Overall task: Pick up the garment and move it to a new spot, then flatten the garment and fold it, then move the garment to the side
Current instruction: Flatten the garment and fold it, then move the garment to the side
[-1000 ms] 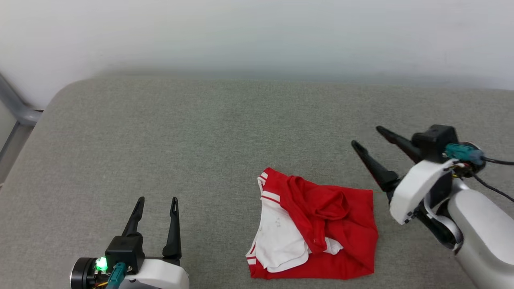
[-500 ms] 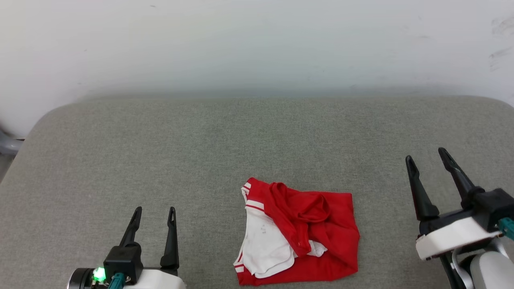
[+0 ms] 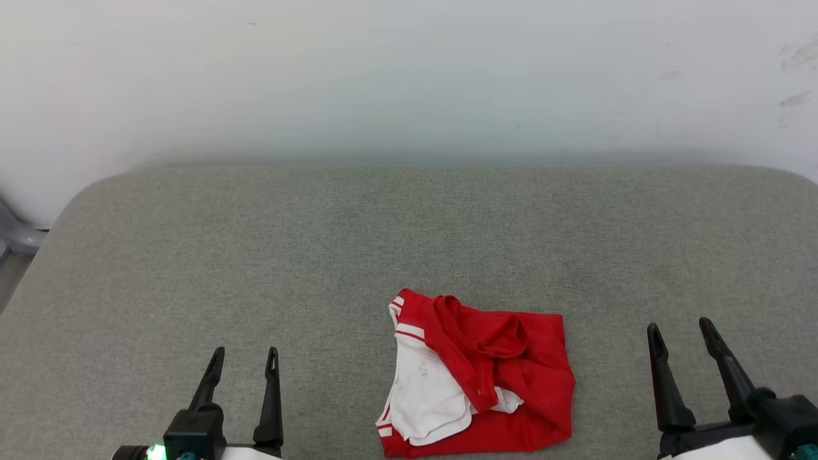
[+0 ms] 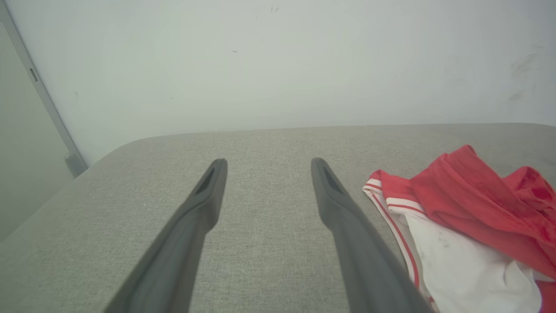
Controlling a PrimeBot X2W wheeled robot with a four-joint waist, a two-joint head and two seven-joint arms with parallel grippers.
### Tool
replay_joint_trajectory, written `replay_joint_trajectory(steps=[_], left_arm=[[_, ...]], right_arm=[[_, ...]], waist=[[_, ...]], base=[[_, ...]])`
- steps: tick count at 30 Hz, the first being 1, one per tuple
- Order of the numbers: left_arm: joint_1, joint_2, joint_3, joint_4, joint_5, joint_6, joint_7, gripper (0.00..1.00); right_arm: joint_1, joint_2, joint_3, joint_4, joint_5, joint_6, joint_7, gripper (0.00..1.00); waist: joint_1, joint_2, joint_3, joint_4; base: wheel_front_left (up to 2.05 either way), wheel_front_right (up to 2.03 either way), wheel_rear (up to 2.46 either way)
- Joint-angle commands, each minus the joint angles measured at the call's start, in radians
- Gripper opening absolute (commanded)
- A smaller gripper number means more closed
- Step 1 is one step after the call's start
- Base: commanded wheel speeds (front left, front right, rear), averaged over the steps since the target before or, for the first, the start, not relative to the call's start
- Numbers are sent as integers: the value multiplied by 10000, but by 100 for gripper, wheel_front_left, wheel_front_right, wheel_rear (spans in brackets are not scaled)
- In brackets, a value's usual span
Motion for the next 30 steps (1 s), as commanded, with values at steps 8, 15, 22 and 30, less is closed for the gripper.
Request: replay_joint_trajectory(steps=[8, 15, 22, 30], left_arm=[[252, 10, -7, -74, 28, -39, -21, 100], [210, 8, -43, -10, 5, -60, -21, 100], [121, 4, -49, 11, -50, -7, -21, 100], [-193, 1, -183, 110, -37, -95, -21, 100]], right_arm=[[727, 279, -96, -315, 56, -9, -23, 100], [830, 335, -54, -305, 9, -9, -24, 100], [190, 131, -149, -370, -56, -9, -24, 100], [-2505, -1483, -171, -470, 843, -7, 922, 100]], waist=[[1, 0, -35, 102], [1, 0, -24, 154], [1, 0, 41, 163], [1, 0, 289, 359]], base=[[0, 0, 0], [0, 0, 0], [0, 0, 0], [0, 0, 0]])
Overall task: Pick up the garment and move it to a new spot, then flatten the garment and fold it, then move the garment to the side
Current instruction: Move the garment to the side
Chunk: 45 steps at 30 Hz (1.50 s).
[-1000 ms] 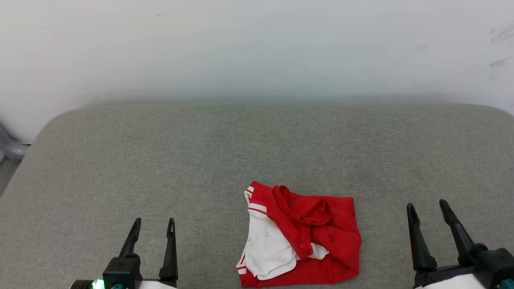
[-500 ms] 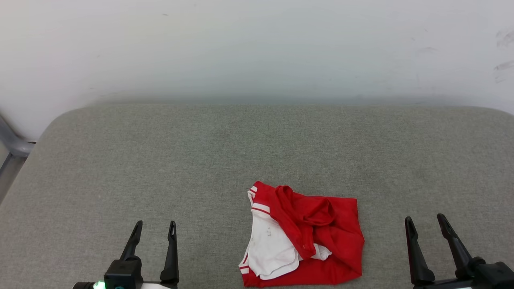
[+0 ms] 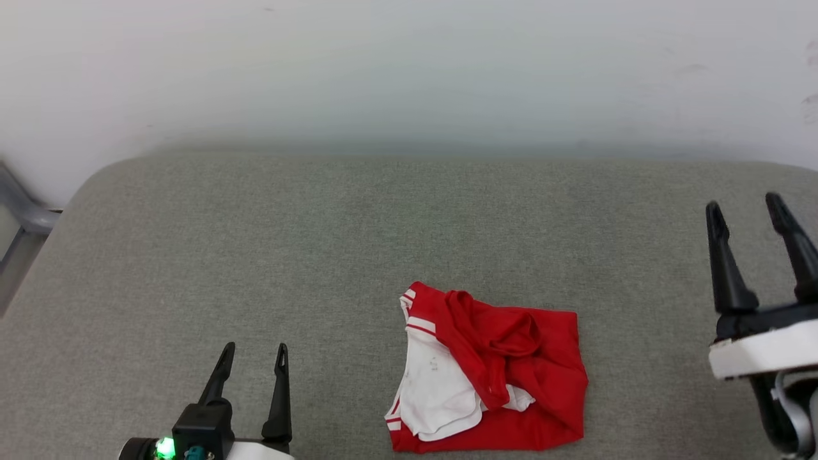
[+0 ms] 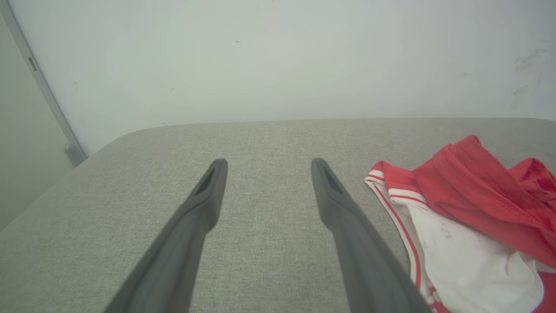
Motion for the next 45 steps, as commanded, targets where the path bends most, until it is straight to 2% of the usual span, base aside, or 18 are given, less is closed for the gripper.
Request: replay_joint_trajectory(steps=[1, 7, 14, 20, 24, 29, 35, 41, 45], left_arm=[[-193, 3, -26, 45, 27, -56, -21, 100], [-463, -1, -131, 107, 38, -86, -21, 100], [-509, -3, -175, 36, 8, -22, -21, 100], [-574, -6, -227, -14, -8, -25, -21, 100], [-724, -8, -312, -28, -33, -52, -21, 100], [-936, -10, -359, -30, -83, -33, -21, 100], [-1229, -10, -451, -25, -111, -75, -21, 100], [-1521, -10, -518, 45, -122, -104, -21, 100], [-1591, -10, -564, 71, -174, -63, -21, 100]], right_arm=[[-587, -469, 189, 12, 178, -7, 385, 100], [-1938, -1573, 919, 296, 1075, -7, 1988, 100], [-2560, -2676, 2354, 1016, 2659, -7, 5115, 100], [-2152, -2906, 3113, 1720, 4092, -7, 7653, 100], [-1915, -3058, 3551, 1987, 4703, -7, 8731, 100], [-1752, -2763, 3784, 2358, 5100, -7, 9055, 100], [-1888, -2198, 4032, 3122, 5256, -7, 8747, 100], [-1691, -1654, 4914, 4161, 5370, -4, 8475, 100], [-1555, -1573, 5490, 4607, 5358, -2, 8014, 100]], waist=[[0, 0, 118, 135], [0, 0, 297, 362], [0, 0, 410, 525], [0, 0, 612, 639], [0, 0, 877, 774], [0, 0, 1265, 915], [0, 0, 1761, 1099], [0, 0, 2066, 1293], [0, 0, 2147, 1383]], base=[[0, 0, 0], [0, 0, 0], [0, 0, 0], [0, 0, 0], [0, 0, 0], [0, 0, 0], [0, 0, 0], [0, 0, 0], [0, 0, 0]])
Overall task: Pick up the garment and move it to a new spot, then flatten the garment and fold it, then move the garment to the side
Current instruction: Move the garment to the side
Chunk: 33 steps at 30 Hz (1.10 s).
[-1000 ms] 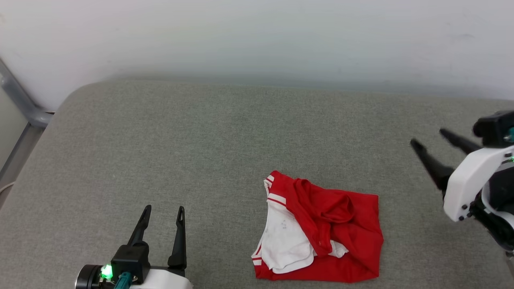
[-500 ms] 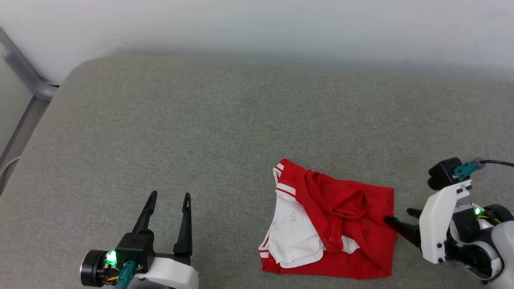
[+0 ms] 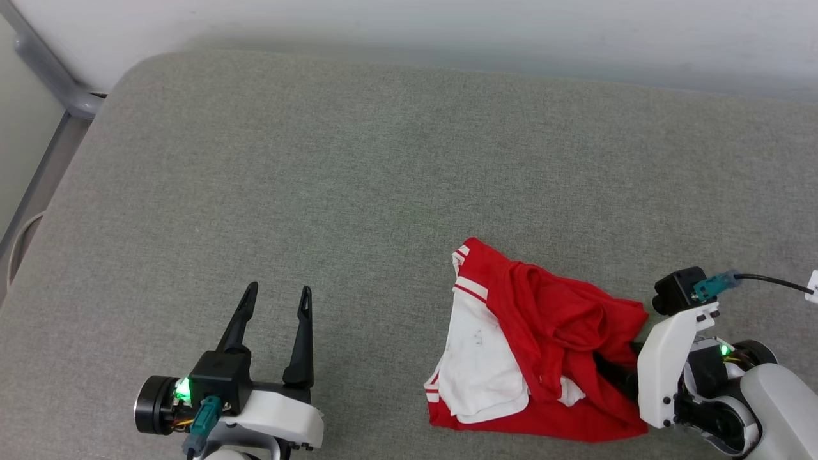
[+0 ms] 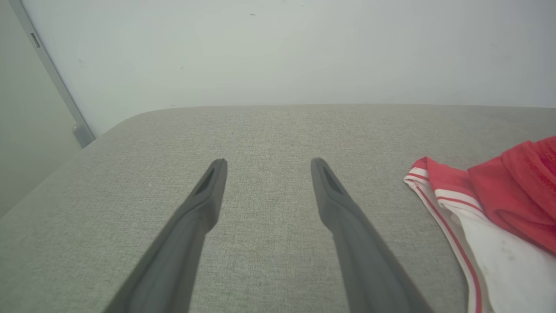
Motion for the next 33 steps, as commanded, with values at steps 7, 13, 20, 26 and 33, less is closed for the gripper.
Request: replay_joint_trajectory(steps=[7, 13, 20, 26, 33], left_arm=[[-38, -11, 5, 74, -111, 112, -21, 100], [113, -11, -39, 88, -182, 177, -21, 100], [410, -10, 269, 8, -211, 250, -21, 100], [523, -11, 322, -140, -252, 318, -21, 100], [310, -10, 429, -309, -149, 273, -21, 100]], right_arm=[[-169, 100, 552, 547, 77, -8, -1281, 0], [-838, -291, 718, 97, -29, -6, -2462, 0], [-1323, -1004, 1265, -695, -677, -3, -3248, 0], [-1625, -1875, 1512, -1496, -1245, -5, -3298, 0], [-1952, -2479, 1181, -1940, -1134, -5, -3017, 0]], waist=[[1, 0, -84, -23], [1, 0, -354, -205], [1, 0, -736, -1019], [1, 0, -800, -1995], [1, 0, -449, -3008]], base=[[0, 0, 0], [0, 0, 0], [0, 0, 0], [0, 0, 0], [0, 0, 0]])
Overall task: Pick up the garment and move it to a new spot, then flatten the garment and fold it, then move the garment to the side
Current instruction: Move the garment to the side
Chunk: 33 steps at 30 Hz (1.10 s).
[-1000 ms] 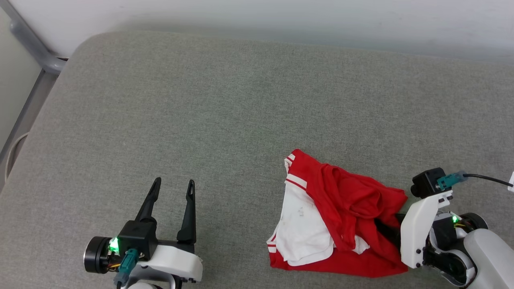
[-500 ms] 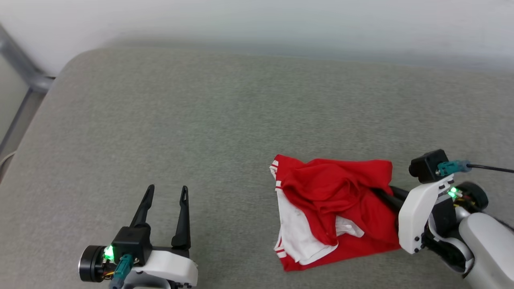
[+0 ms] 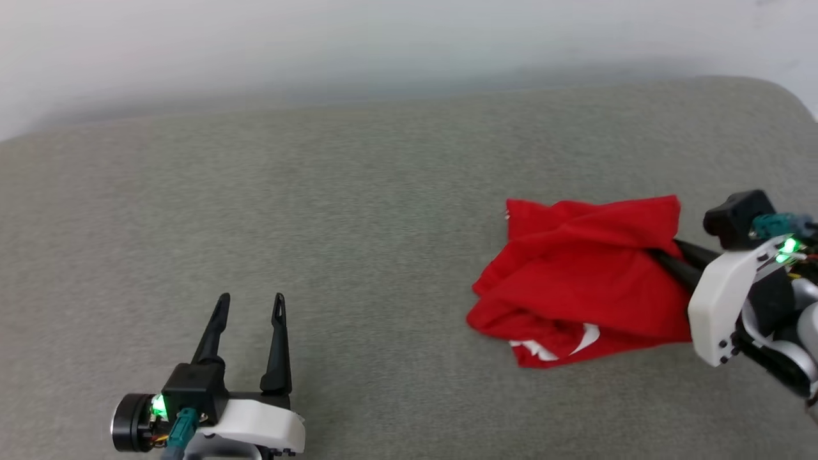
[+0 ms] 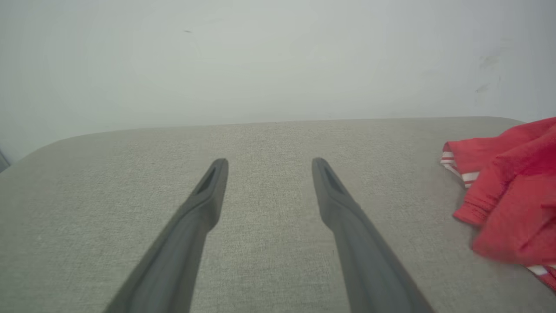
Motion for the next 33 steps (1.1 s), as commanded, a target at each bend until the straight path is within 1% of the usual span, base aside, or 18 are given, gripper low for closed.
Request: replay_joint_trajectory(steps=[1, 3, 6, 9, 14, 20, 25, 30, 31, 32, 33], left_arm=[[-163, 5, 80, -86, 77, -49, -21, 100], [-216, 39, 152, -119, 83, -48, -21, 100], [-334, 79, 235, -263, 188, -52, -21, 100], [-574, 153, 295, -432, 279, -137, -21, 100], [-1076, 257, 264, -636, 413, -310, -21, 100], [-1665, 273, 218, -944, 488, -412, -21, 100], [-2002, 234, 132, -1208, 511, -457, -21, 100], [-2206, 213, 82, -1353, 506, -471, -21, 100], [-2229, 216, 90, -1375, 505, -469, -21, 100], [-2253, 220, 117, -1414, 516, -456, -21, 100], [-2259, 220, 122, -1413, 519, -451, -21, 100]], right_arm=[[-251, -99, -63, -96, 61, -12, 63, 0], [-319, -165, -134, -112, 81, -12, 102, 0], [-554, -435, -298, -12, 137, -12, 259, 0], [-848, -774, -509, 303, 73, -12, 378, 0], [-1449, -1521, -997, 1298, -36, -14, 450, 0], [-2073, -2168, -1662, 2857, -355, -15, 472, 0], [-2536, -2455, -2306, 4227, -649, -15, 304, 0], [-2972, -2500, -2988, 5376, -1050, -15, 17, 0], [-3066, -2482, -3128, 5581, -1153, -15, -52, 0], [-3264, -2305, -3422, 6072, -1497, -15, -220, 0], [-3334, -2242, -3515, 6198, -1555, -15, -302, 0]], waist=[[0, 0, 302, -461], [0, 0, 401, -561], [0, 0, 768, -787], [0, 0, 1215, -841], [0, 0, 2083, -607], [0, 0, 2990, -242], [0, 0, 3642, 3], [0, 0, 3990, 162], [0, 0, 4026, 179], [0, 0, 4059, 203], [0, 0, 4059, 206]], base=[[0, 0, 0], [0, 0, 0], [0, 0, 0], [0, 0, 0], [0, 0, 0], [0, 0, 0], [0, 0, 0], [0, 0, 0], [0, 0, 0], [0, 0, 0], [0, 0, 0]])
